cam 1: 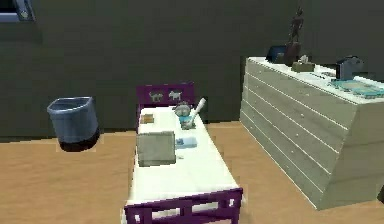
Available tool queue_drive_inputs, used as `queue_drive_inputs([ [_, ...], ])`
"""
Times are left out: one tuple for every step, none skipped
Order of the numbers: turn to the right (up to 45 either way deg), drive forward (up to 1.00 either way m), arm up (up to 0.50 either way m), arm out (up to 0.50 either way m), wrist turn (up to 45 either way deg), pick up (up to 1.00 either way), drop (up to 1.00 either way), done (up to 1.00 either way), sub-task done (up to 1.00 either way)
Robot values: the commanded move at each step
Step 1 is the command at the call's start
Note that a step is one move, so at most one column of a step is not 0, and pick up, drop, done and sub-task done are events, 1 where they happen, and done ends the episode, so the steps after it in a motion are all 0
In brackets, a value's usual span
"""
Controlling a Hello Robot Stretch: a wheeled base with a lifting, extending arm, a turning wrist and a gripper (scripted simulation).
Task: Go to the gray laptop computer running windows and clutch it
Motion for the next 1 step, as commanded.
queue_drive_inputs([
  [27.0, 0.00, 0.00, 0.00, 0.0, 0.00, 0.00, 0.00, 0.00],
])
